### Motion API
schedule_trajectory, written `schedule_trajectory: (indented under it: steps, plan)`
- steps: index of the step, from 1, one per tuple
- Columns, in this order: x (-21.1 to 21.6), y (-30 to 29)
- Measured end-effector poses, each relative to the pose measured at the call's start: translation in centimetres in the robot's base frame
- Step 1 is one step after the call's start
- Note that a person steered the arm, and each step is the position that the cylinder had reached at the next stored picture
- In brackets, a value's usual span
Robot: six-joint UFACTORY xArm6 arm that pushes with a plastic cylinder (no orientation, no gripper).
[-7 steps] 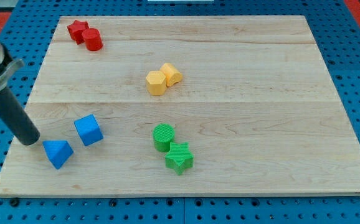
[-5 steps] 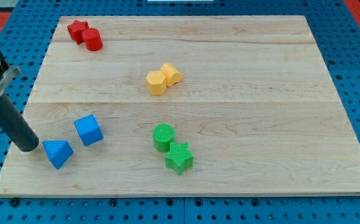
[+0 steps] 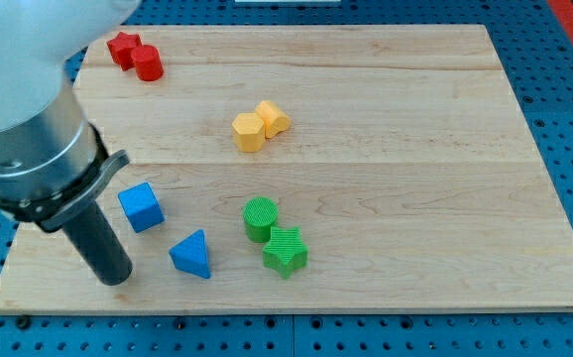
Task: Move the blue cube and the blue triangle to the green star
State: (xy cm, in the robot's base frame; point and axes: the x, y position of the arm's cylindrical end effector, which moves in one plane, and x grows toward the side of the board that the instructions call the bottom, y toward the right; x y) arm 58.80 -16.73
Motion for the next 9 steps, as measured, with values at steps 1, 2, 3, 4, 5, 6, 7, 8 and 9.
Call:
schedule_trajectory:
  steps: [1,2,3,4,5,6,7,8,9]
  plan:
    - [-1.3,4.4]
    - [-1.2,7.6]
    - [-1.2,6.5]
    - [-1.6,-5.5]
    - [-7.4,-6.2]
    - [-9.4,-1.9]
    - [-6.9,3.3]
    - [-6.5,0.3]
    - [-6.4,1.5]
